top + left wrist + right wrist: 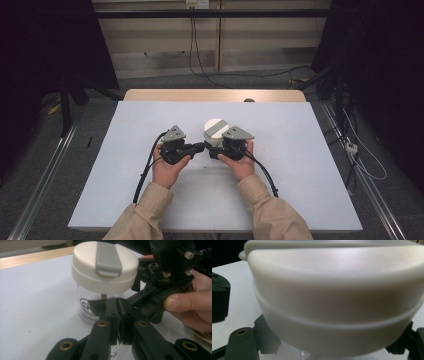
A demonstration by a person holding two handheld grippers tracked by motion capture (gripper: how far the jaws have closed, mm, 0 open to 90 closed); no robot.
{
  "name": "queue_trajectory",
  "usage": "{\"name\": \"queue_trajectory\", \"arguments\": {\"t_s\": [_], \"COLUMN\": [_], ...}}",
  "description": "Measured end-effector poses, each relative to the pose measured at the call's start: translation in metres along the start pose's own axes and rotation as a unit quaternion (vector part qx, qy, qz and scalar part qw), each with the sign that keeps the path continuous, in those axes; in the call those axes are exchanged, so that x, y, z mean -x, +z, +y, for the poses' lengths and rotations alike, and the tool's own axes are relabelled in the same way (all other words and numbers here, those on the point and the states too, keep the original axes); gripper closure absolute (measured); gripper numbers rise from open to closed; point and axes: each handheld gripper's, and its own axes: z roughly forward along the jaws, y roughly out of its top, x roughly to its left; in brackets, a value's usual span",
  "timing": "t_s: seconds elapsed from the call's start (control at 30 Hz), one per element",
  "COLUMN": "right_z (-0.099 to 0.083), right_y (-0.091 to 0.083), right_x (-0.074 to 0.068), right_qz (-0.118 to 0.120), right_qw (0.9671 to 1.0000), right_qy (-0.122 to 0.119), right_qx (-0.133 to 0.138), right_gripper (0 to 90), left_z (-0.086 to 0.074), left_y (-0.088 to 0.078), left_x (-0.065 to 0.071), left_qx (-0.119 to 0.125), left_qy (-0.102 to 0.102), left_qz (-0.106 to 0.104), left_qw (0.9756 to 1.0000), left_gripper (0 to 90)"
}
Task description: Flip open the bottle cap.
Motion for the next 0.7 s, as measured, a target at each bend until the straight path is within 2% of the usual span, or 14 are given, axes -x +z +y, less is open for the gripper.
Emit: {"name": "queue_trajectory", "arguments": {"t_s": [0.17, 0.4, 0.43, 0.7], "right_z": [0.000, 0.000, 0.000, 0.000], "right_y": [0.000, 0.000, 0.000, 0.000], "right_x": [0.000, 0.000, 0.000, 0.000], "right_qz": [0.000, -0.001, -0.001, -0.001], "right_qw": [1.0000, 1.0000, 1.0000, 1.0000], "right_qy": [0.000, -0.001, -0.001, -0.001], "right_qx": [0.000, -0.001, -0.001, -0.001], "right_gripper": [18.8, 18.8, 18.8, 18.8], "left_z": [0.006, 0.011, 0.012, 0.016], "left_y": [0.003, 0.006, 0.006, 0.007], "left_x": [0.001, 0.000, 0.000, -0.001], "left_qx": [-0.005, -0.009, -0.007, -0.006], "left_qy": [-0.002, -0.005, -0.011, -0.008], "left_qz": [0.016, 0.027, 0.026, 0.033], "left_qw": [0.9999, 0.9996, 0.9996, 0.9994], "left_gripper": [90.0, 90.0, 90.0, 90.0]}}
